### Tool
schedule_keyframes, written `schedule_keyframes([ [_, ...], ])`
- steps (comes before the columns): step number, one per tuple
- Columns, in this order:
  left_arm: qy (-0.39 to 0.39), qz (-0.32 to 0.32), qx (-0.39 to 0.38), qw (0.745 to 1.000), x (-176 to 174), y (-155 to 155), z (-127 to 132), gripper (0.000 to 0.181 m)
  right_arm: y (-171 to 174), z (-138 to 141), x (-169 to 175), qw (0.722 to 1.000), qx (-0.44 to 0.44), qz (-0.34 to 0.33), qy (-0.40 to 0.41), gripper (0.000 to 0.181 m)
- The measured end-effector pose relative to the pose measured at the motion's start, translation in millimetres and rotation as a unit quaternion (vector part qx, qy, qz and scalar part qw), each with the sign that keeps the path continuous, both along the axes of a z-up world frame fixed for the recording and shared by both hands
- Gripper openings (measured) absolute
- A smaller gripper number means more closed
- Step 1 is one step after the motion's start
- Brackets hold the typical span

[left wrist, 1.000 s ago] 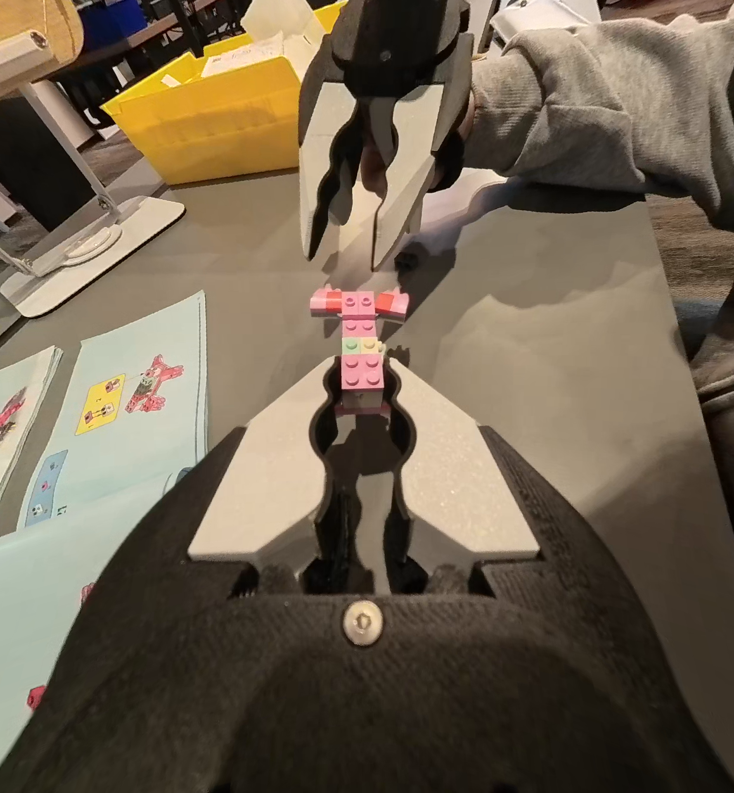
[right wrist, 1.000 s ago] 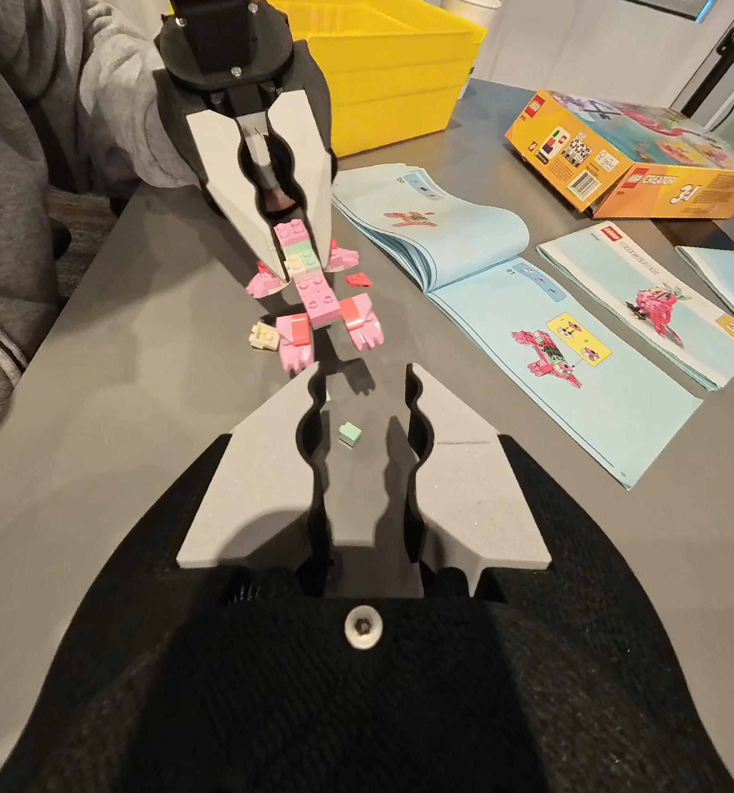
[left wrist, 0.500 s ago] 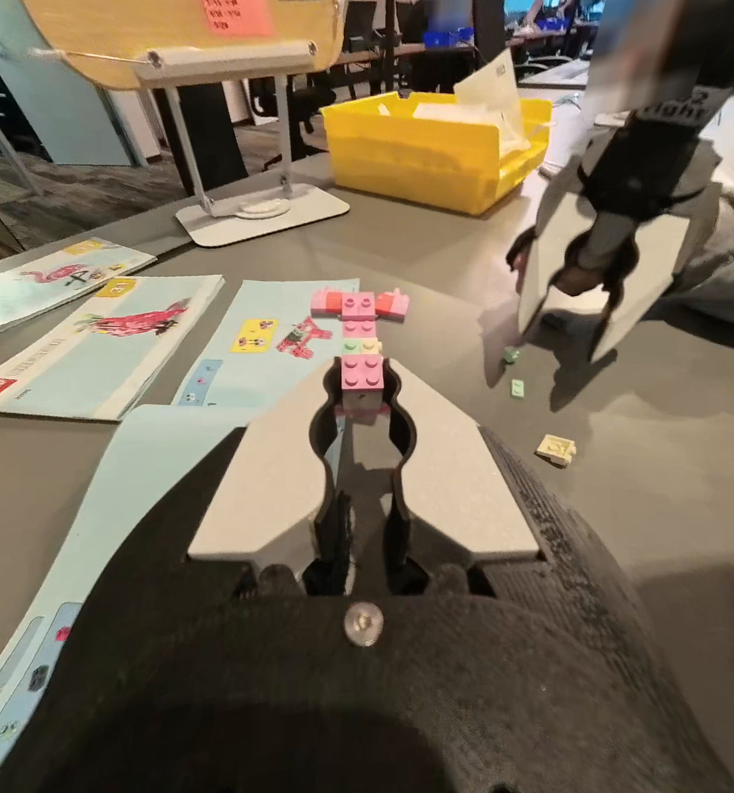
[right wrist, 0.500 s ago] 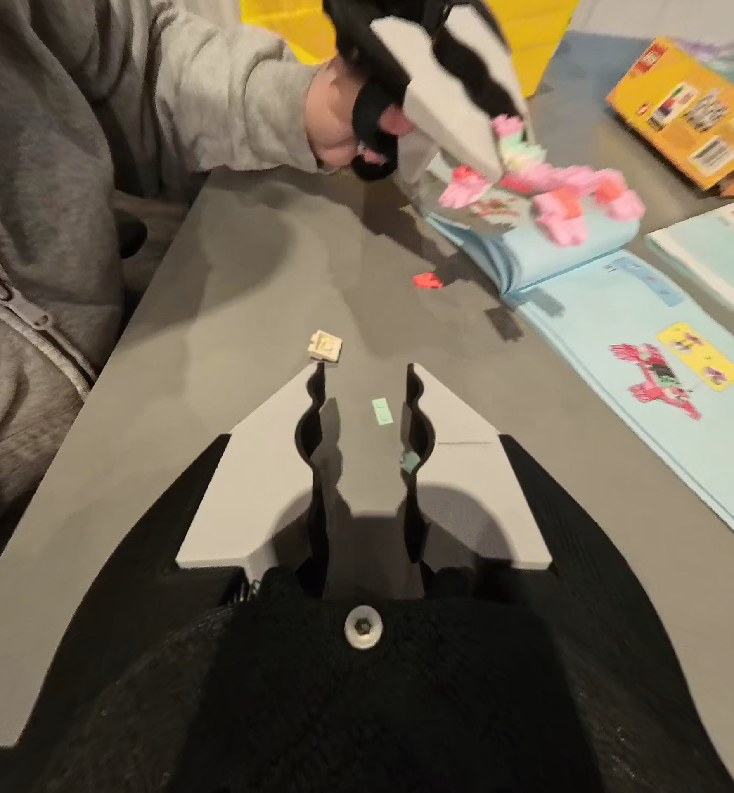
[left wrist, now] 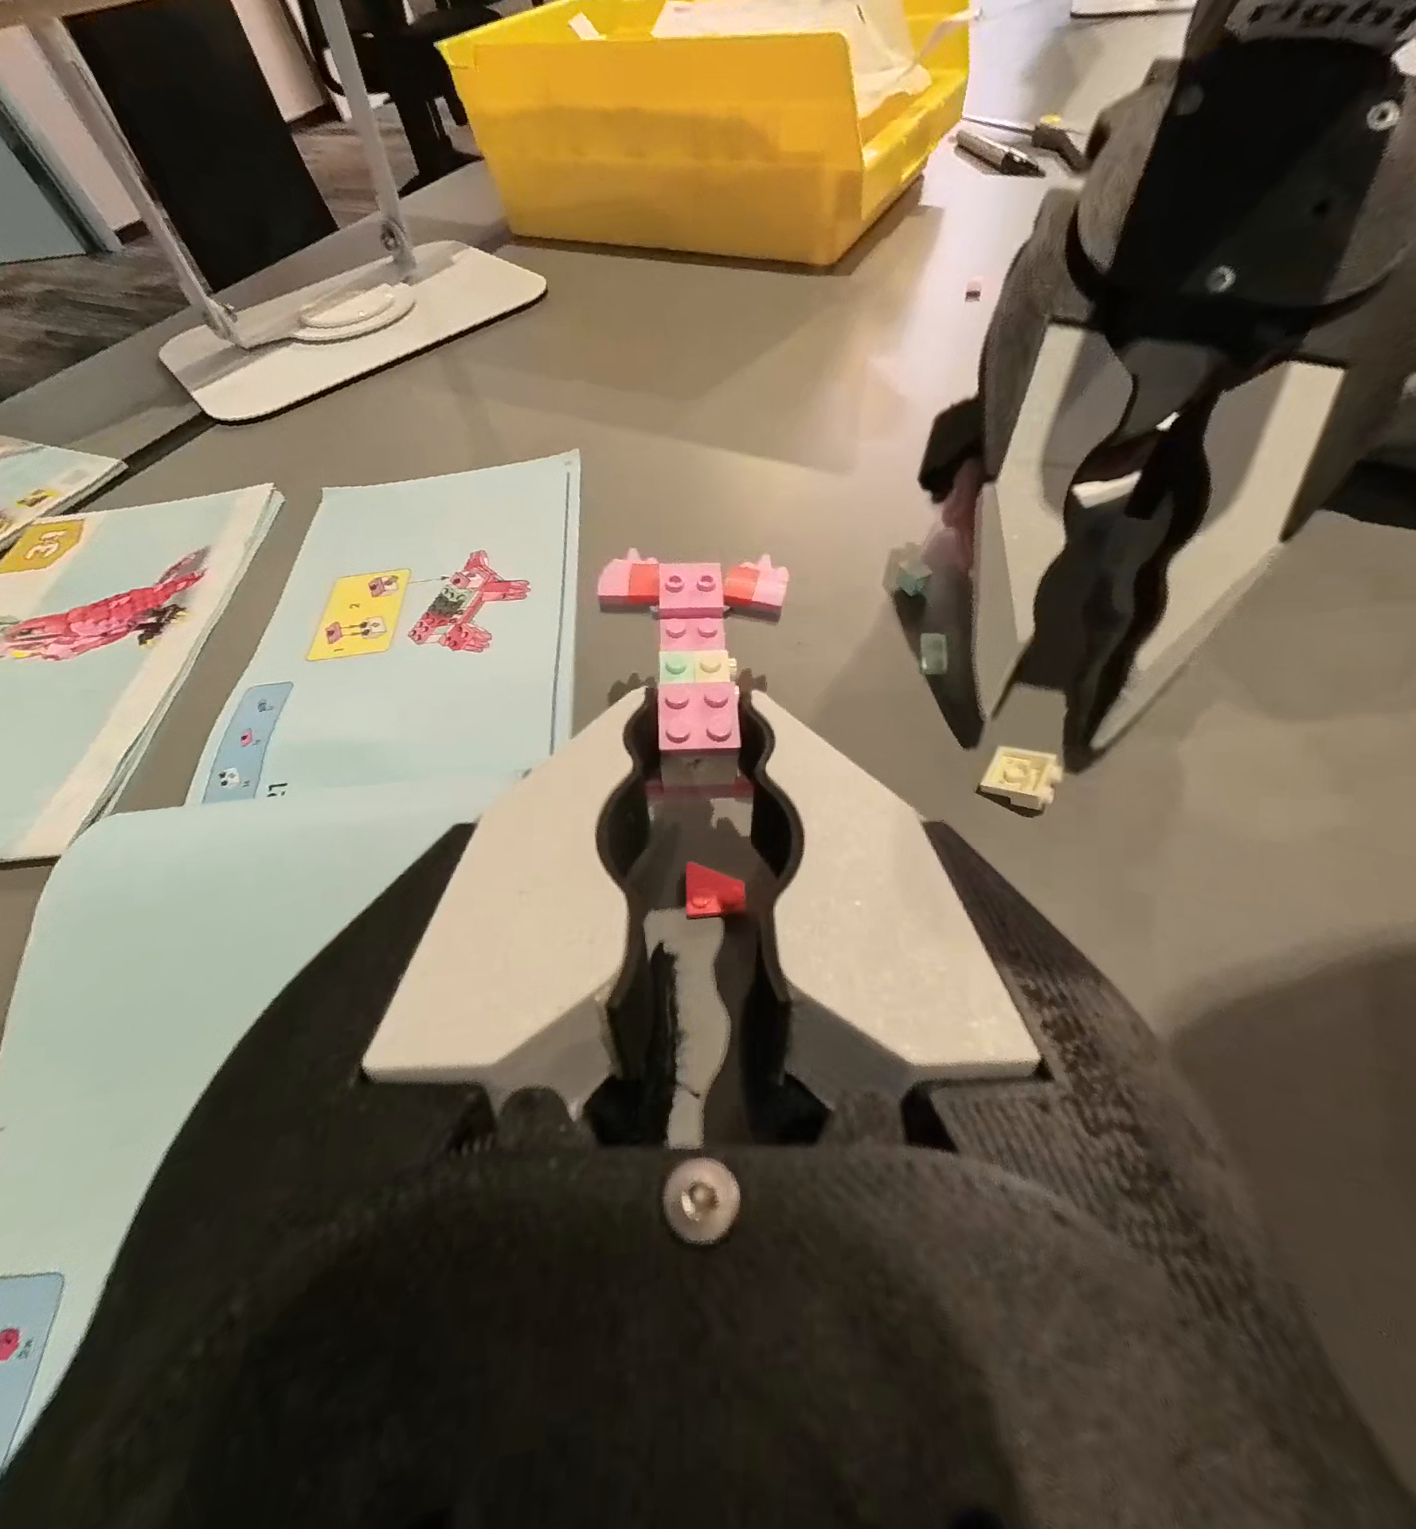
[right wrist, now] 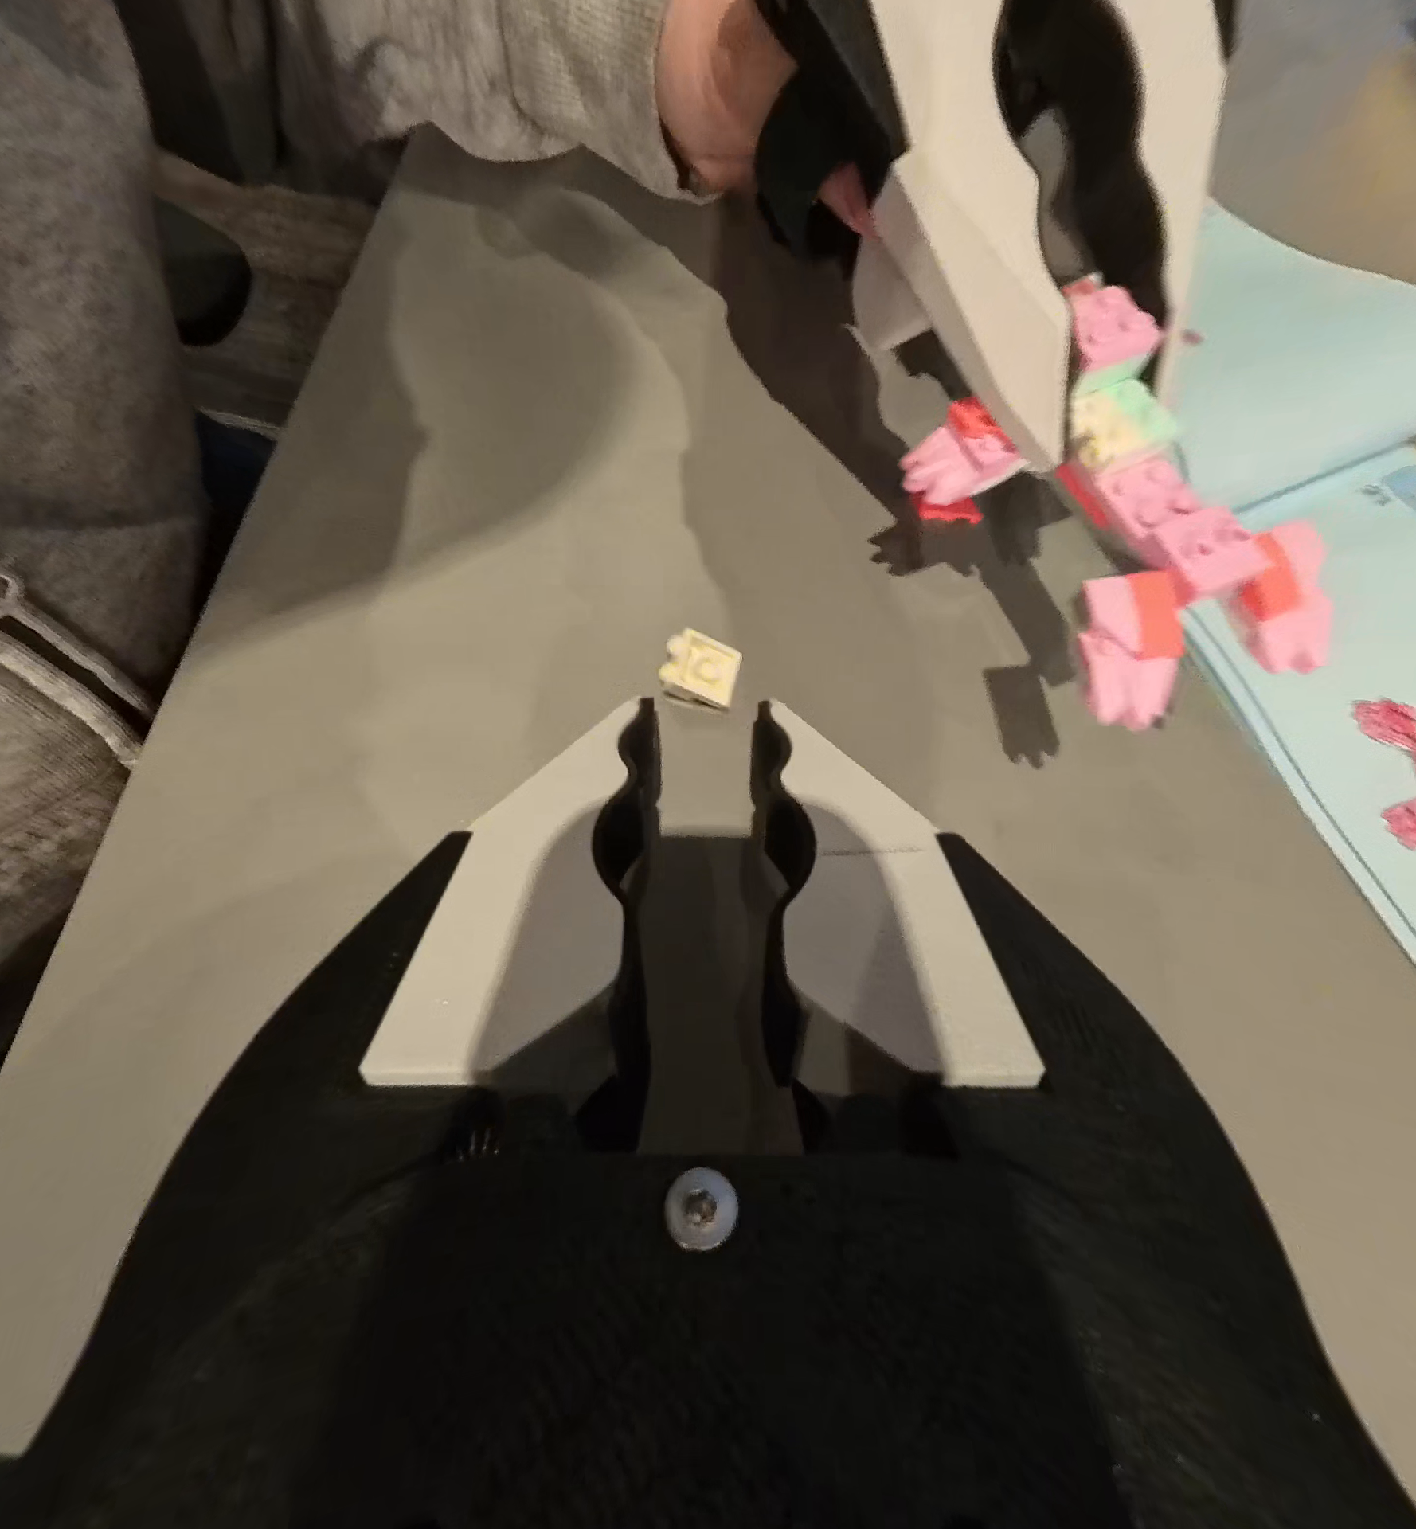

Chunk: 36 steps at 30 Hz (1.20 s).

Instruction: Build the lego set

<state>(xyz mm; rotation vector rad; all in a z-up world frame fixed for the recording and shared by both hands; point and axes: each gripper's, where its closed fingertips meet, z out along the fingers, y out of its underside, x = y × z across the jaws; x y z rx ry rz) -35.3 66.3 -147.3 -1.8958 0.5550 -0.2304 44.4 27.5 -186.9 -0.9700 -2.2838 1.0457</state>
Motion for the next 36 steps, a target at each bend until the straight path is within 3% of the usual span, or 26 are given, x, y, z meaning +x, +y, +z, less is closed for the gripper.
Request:
schedule_keyframes([
  [8, 0.0, -0.019, -0.057, 0.998, 7, -3, -18, 0.018, 40, 12, 9, 0.998, -0.02, -0.058, 0.0, 0.028],
  [12, 0.019, -0.028, -0.078, 0.996, 10, -5, -26, 0.018, 21, 17, 6, 0.998, -0.052, -0.027, 0.013, 0.028],
  [17, 0.054, -0.04, -0.108, 0.992, 15, -9, -39, 0.017, -7, 1, -2, 1.0, -0.017, -0.004, -0.014, 0.029],
  [26, 0.047, -0.049, -0.117, 0.991, 17, -12, -41, 0.018, -8, -9, -7, 1.0, -0.001, -0.017, -0.025, 0.027],
  [28, 0.055, -0.051, -0.12, 0.99, 19, -13, -43, 0.024, -10, -9, -7, 0.999, -0.01, -0.018, -0.029, 0.025],
  [31, 0.069, -0.04, -0.117, 0.99, 18, -12, -44, 0.049, -14, -9, -8, 0.999, -0.018, -0.017, -0.033, 0.019],
  [33, 0.062, -0.045, -0.082, 0.994, 23, -12, -33, 0.064, -15, -9, -8, 0.999, -0.022, -0.016, -0.033, 0.018],
  [36, 0.049, -0.105, -0.001, 0.993, 45, -22, -8, 0.065, -15, -10, -8, 0.999, -0.023, -0.016, -0.033, 0.018],
])
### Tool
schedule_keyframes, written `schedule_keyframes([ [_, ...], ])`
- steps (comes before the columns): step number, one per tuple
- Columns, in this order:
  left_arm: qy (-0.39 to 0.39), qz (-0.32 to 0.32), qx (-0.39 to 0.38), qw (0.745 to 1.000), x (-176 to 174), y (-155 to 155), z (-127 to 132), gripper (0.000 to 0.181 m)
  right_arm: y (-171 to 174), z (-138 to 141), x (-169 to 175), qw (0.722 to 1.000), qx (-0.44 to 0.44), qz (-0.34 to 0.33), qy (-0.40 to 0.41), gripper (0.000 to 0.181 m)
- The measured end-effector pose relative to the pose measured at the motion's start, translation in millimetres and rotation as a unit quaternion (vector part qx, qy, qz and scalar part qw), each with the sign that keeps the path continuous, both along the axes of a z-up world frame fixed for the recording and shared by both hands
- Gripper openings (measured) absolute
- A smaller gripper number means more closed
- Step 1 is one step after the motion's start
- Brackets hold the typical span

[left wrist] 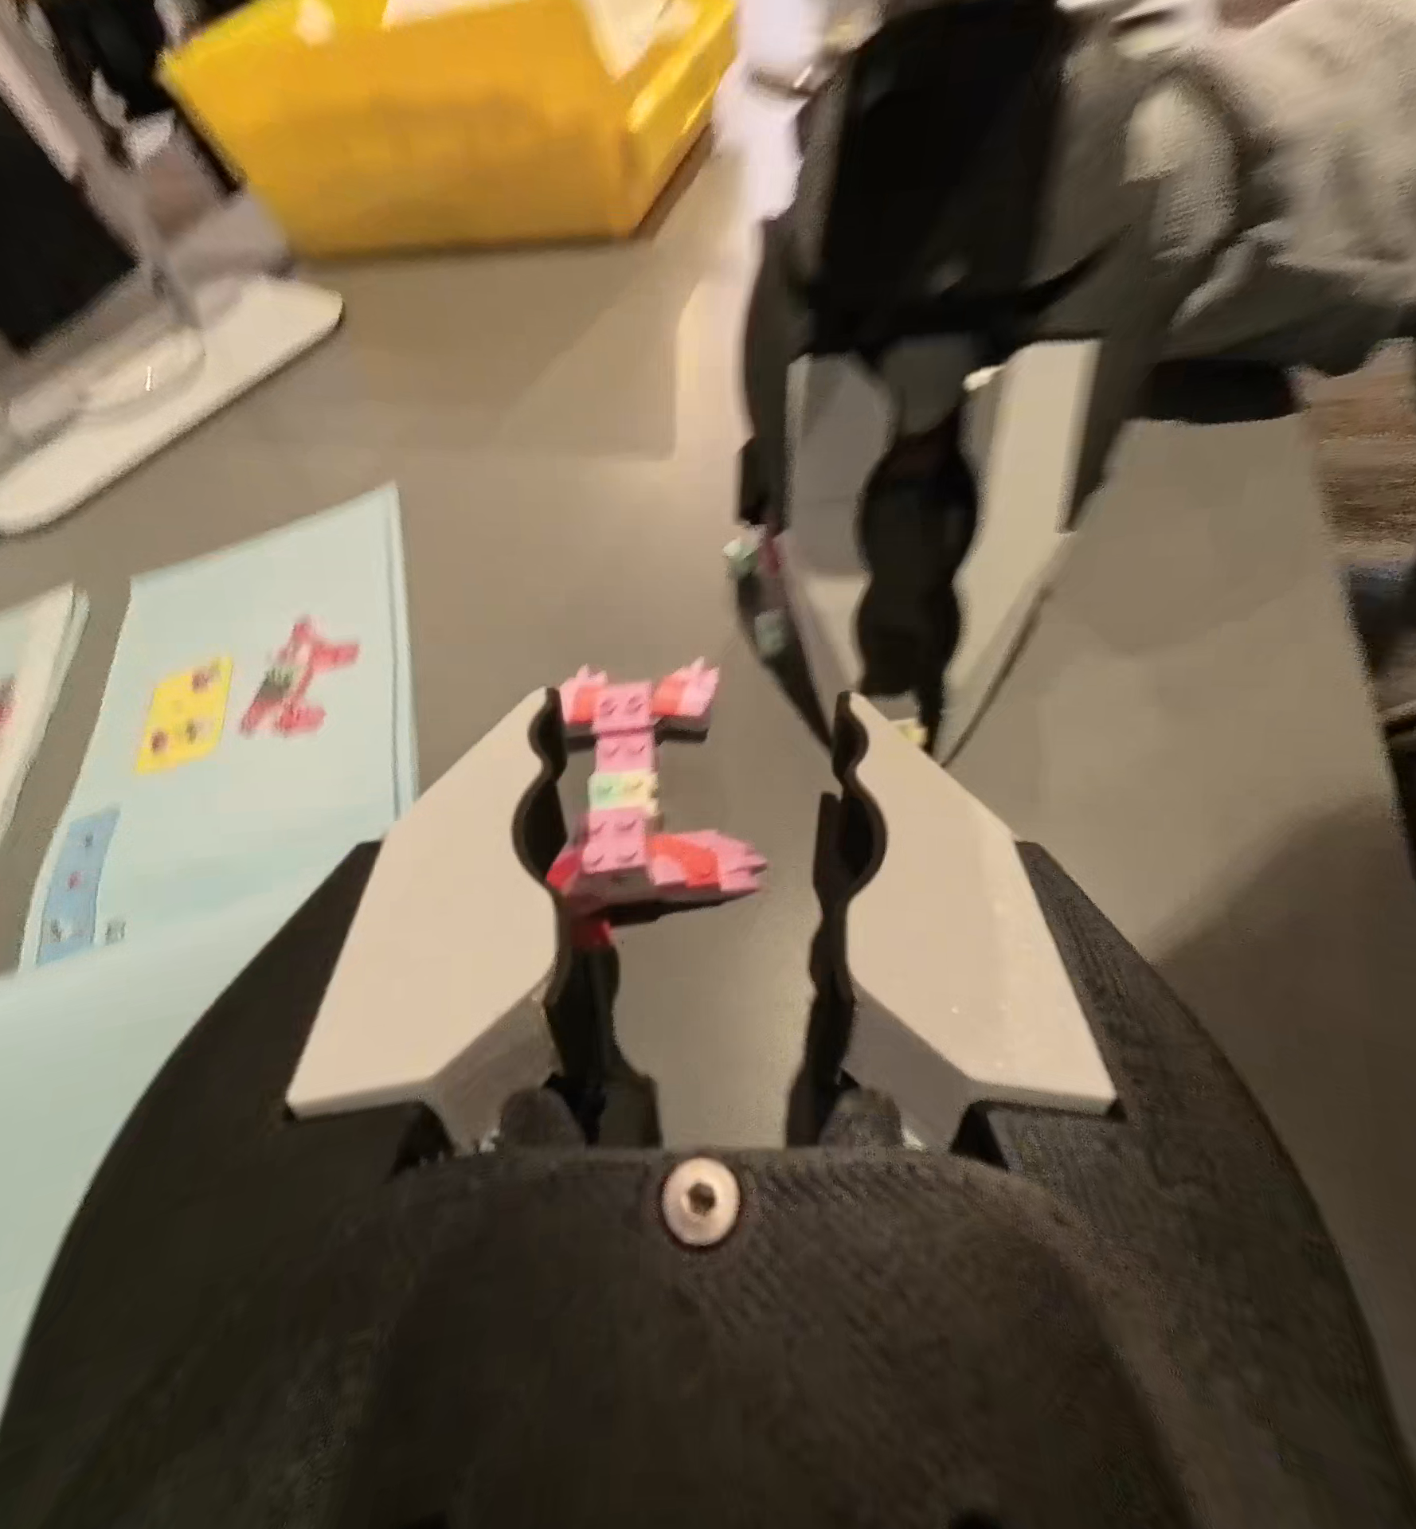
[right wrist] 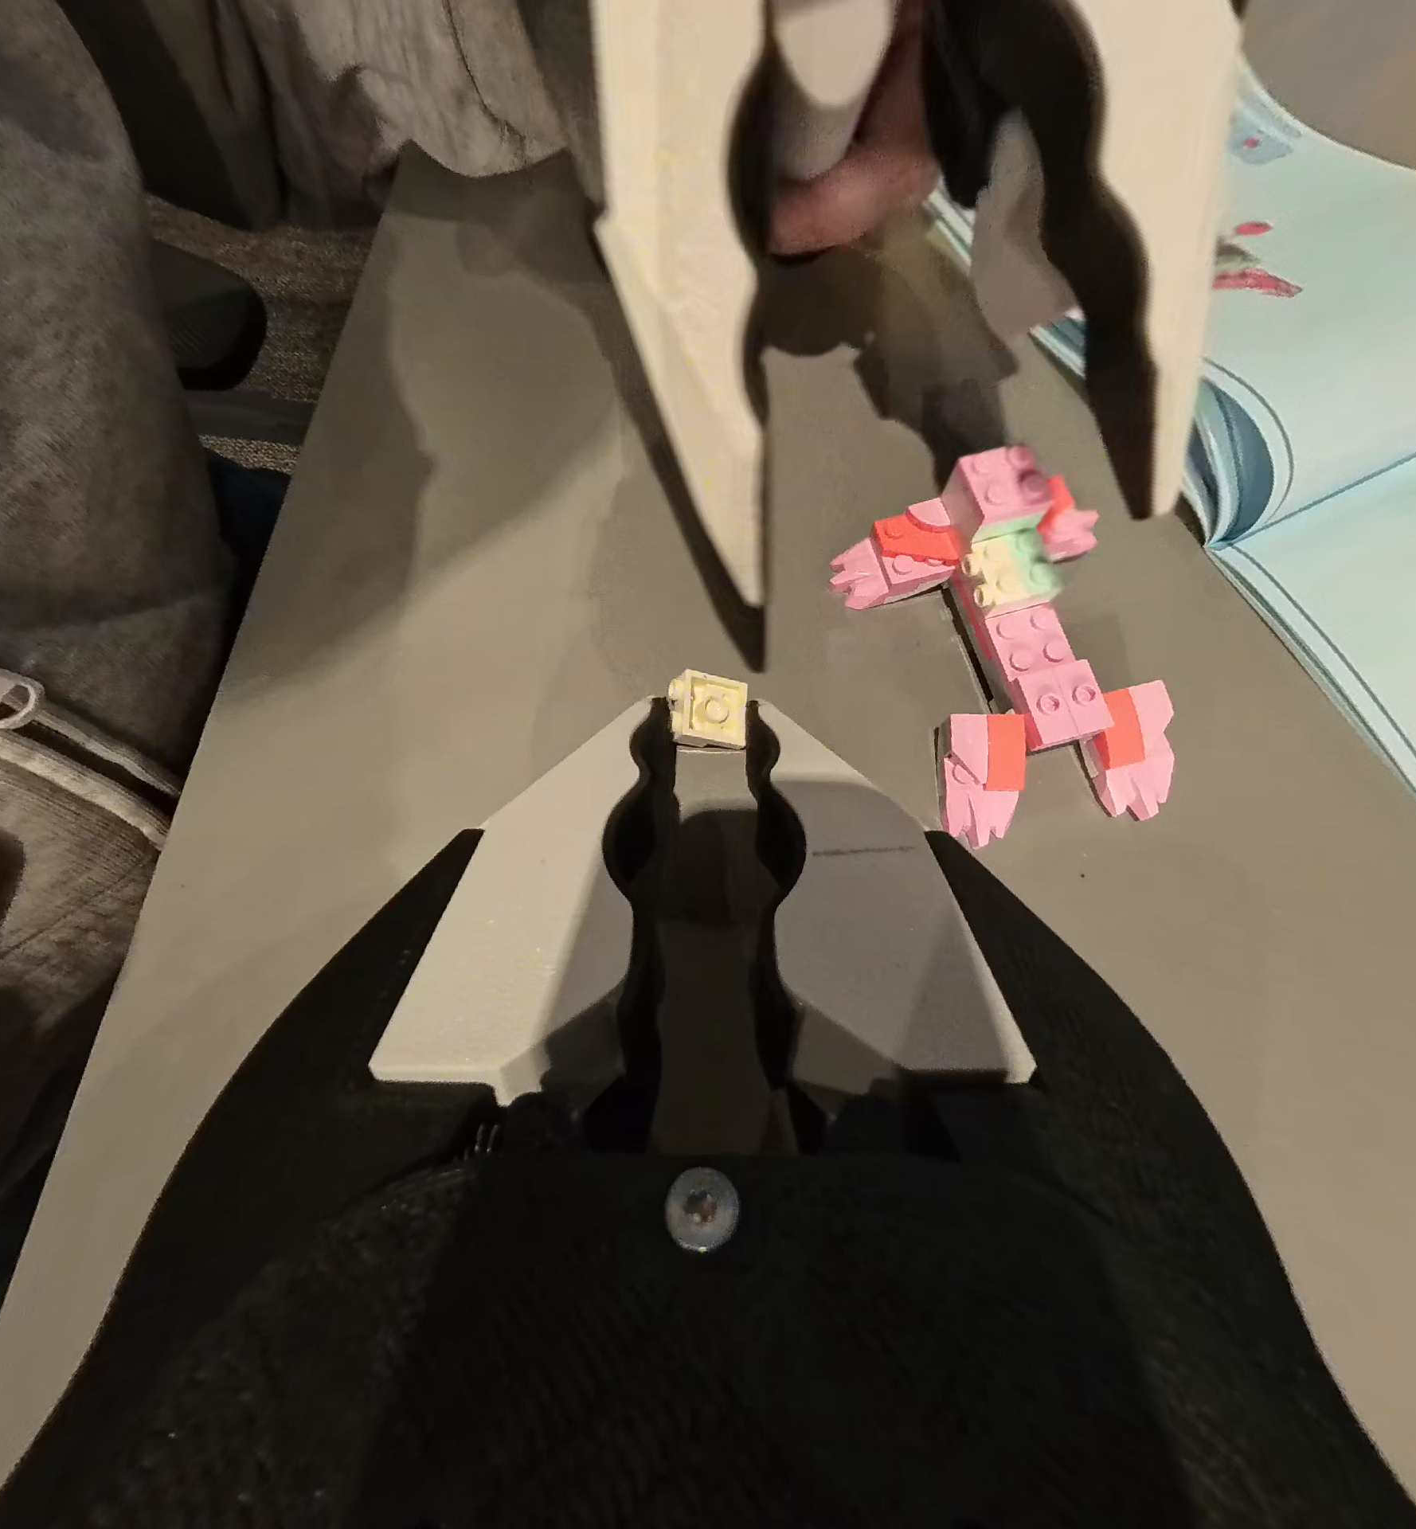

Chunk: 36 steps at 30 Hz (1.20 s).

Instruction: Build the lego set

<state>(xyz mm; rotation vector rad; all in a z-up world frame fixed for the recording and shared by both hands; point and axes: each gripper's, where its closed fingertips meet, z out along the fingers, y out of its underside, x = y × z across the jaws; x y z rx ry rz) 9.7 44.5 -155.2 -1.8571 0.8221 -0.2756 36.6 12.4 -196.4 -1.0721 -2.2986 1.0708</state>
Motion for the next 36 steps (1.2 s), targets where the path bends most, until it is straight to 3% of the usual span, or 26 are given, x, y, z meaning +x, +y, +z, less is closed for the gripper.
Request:
schedule_keyframes([
  [4, 0.028, -0.094, 0.072, 0.993, 27, -23, 13, 0.06, 1, 0, 0, 1.0, 0.003, 0.001, 0.002, 0.017],
  [8, 0.07, -0.134, 0.11, 0.982, 38, -34, 10, 0.058, 8, 4, -2, 1.0, 0.001, -0.013, 0.013, 0.017],
  [18, 0.097, -0.097, 0.15, 0.979, 30, -25, 16, 0.056, 27, 57, -19, 0.98, -0.135, -0.093, 0.114, 0.016],
  [36, 0.031, -0.003, 0.19, 0.981, 5, -8, 43, 0.052, 31, 94, -29, 0.944, -0.207, -0.132, 0.22, 0.017],
])
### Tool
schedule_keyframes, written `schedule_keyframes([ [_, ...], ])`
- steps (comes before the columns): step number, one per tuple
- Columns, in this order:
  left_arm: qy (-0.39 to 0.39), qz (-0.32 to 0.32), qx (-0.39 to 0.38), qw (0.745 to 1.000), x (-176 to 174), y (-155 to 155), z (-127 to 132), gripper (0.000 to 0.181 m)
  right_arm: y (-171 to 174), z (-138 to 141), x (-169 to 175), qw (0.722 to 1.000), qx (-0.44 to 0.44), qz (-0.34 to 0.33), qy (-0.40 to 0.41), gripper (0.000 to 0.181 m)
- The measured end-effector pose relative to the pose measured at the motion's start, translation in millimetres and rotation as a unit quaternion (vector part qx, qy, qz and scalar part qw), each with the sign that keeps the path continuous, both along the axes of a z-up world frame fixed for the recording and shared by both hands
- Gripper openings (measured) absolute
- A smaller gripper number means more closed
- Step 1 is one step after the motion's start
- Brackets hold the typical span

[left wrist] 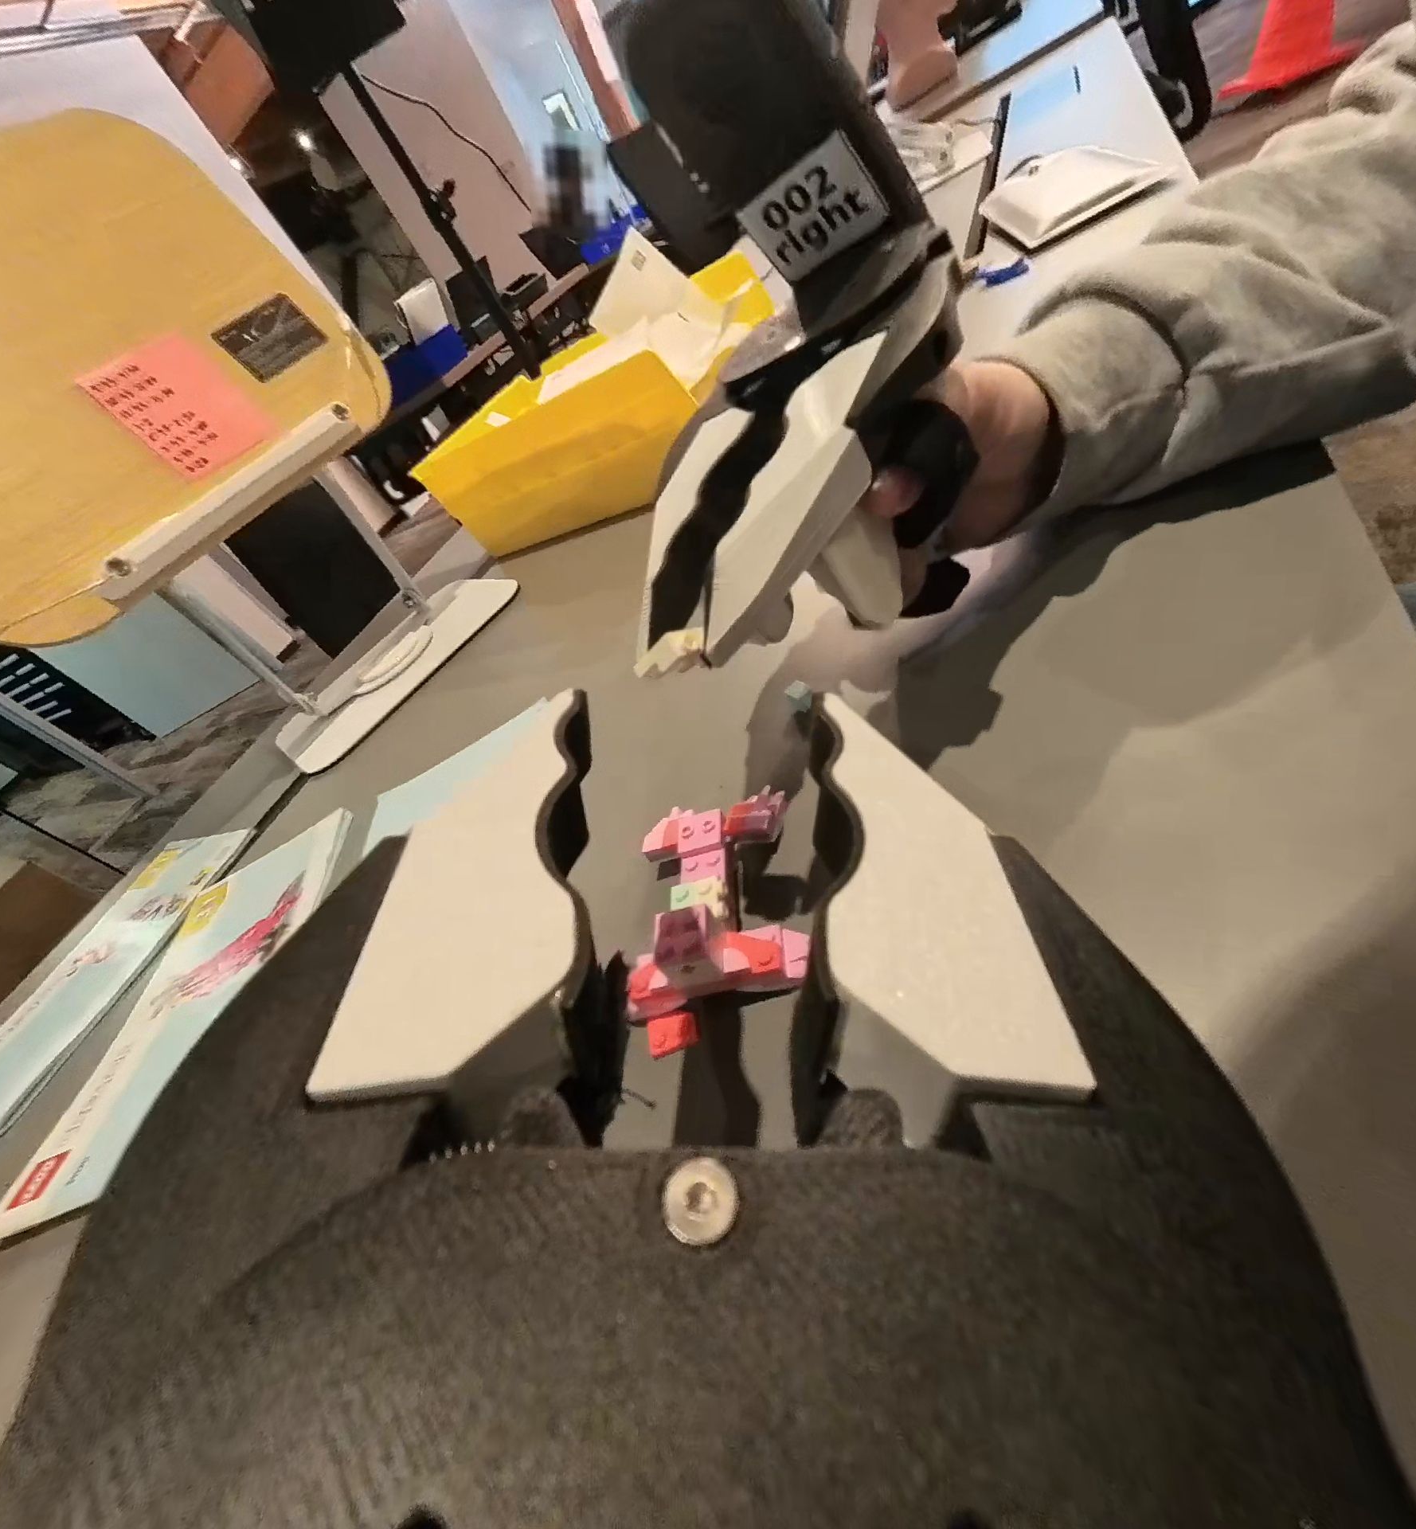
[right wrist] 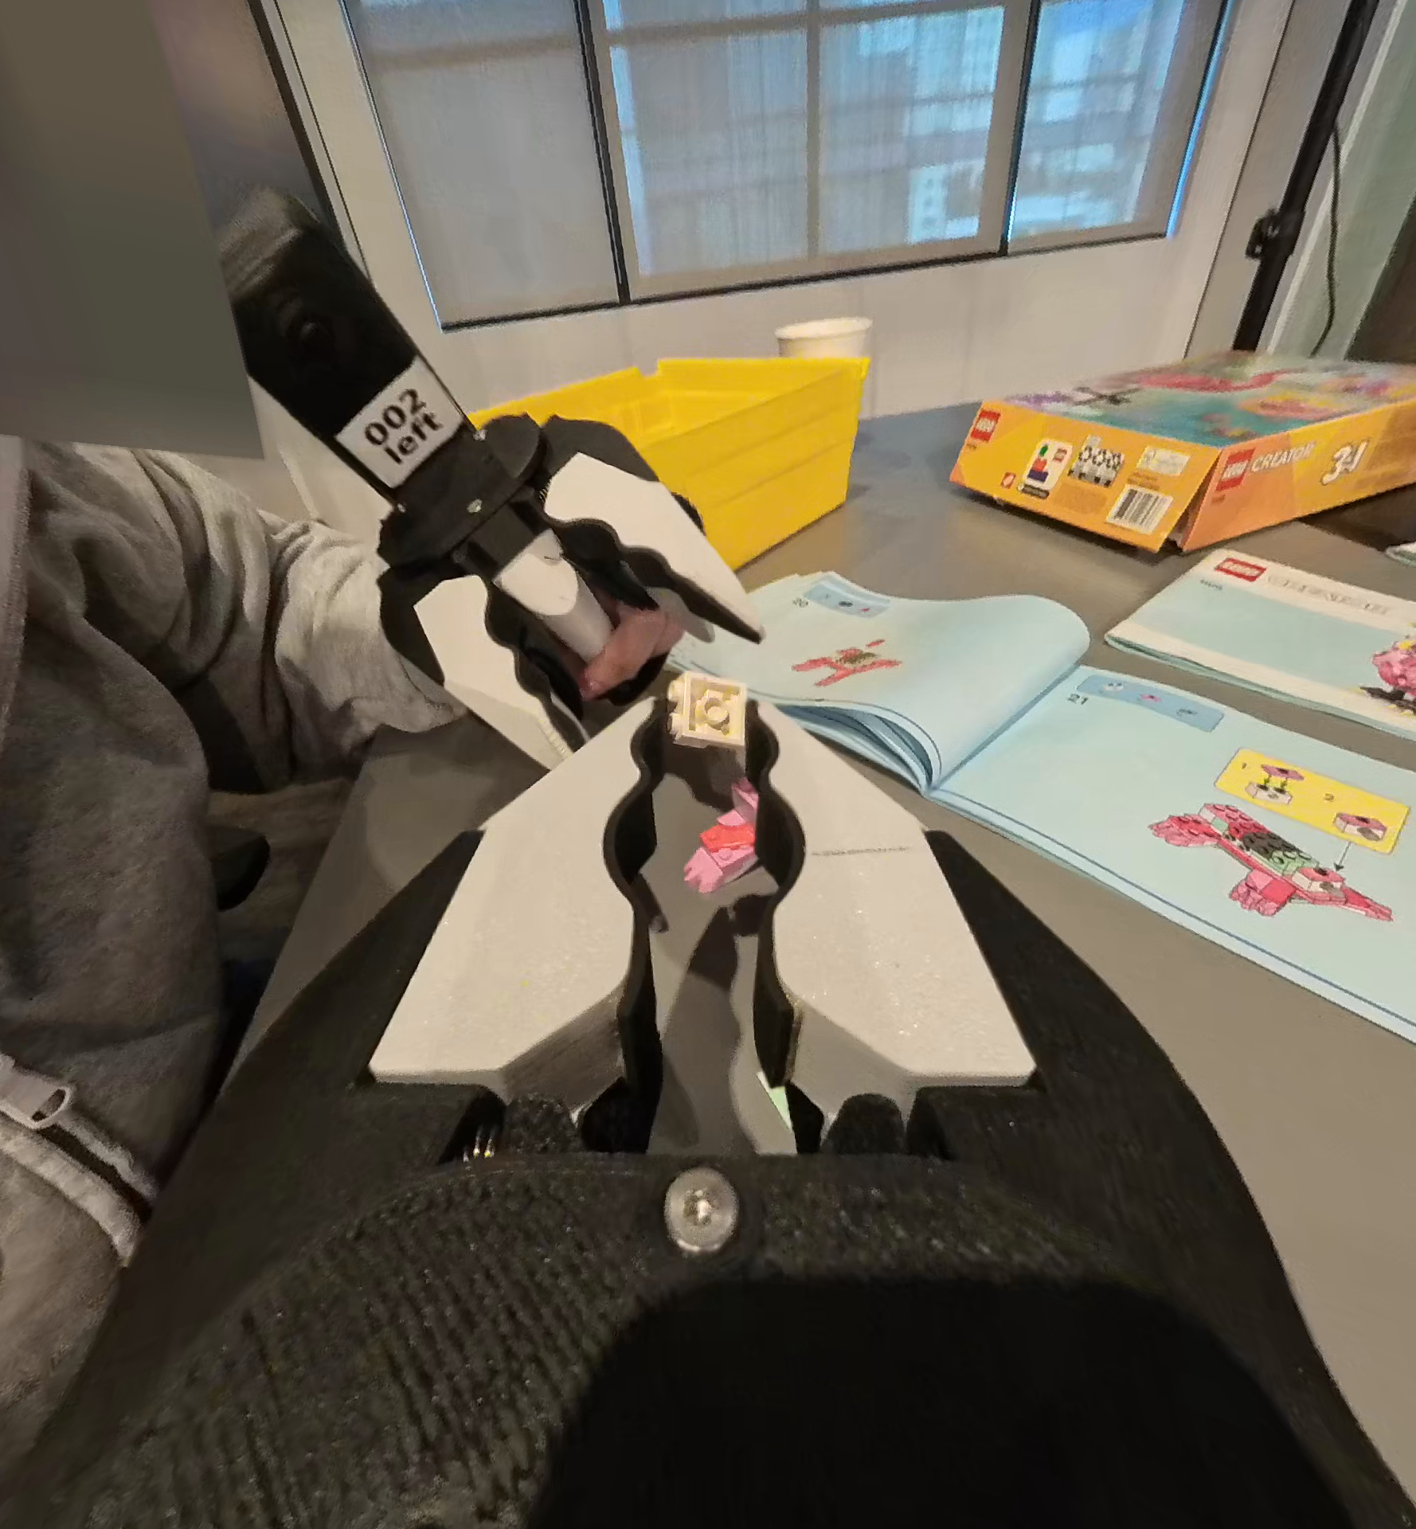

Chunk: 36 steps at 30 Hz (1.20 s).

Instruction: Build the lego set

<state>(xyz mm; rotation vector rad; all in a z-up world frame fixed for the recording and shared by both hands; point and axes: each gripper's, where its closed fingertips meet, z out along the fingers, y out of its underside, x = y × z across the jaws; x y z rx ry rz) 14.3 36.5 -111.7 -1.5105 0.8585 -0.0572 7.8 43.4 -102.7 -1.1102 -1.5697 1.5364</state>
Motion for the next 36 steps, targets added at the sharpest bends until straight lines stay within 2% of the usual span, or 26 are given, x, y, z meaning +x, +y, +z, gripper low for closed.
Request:
schedule_keyframes([
  [3, -0.009, 0.001, 0.014, 1.0, -1, -1, 6, 0.052, -2, 4, 1, 1.0, -0.022, 0.009, 0.008, 0.016],
  [7, 0.018, 0.003, 0.036, 0.999, 2, -3, 6, 0.049, -3, 10, 2, 0.995, -0.099, 0.033, 0.004, 0.017],
  [14, 0.041, 0.024, 0.063, 0.997, 1, 0, 8, 0.04, -2, 16, 2, 0.964, -0.255, 0.078, -0.015, 0.016],
  [18, 0.049, 0.035, 0.073, 0.996, 0, 1, 10, 0.036, -6, 15, 0, 0.947, -0.305, 0.098, -0.029, 0.016],
  [22, 0.058, 0.035, 0.074, 0.995, 1, 2, 8, 0.034, -13, 13, -1, 0.941, -0.318, 0.109, -0.04, 0.016],
  [29, 0.079, 0.045, 0.079, 0.993, -2, 5, 7, 0.015, -21, 12, -2, 0.935, -0.327, 0.125, -0.051, 0.016],
  [31, 0.078, 0.045, 0.072, 0.993, -2, 5, 6, 0.015, -21, 11, -2, 0.936, -0.326, 0.122, -0.053, 0.016],
  [34, 0.081, 0.052, 0.055, 0.994, -4, 8, 2, 0.015, -18, 8, -4, 0.945, -0.305, 0.105, -0.056, 0.016],
  [36, 0.071, 0.062, 0.033, 0.995, -7, 12, -1, 0.014, -13, 6, -6, 0.96, -0.265, 0.074, -0.049, 0.016],
])
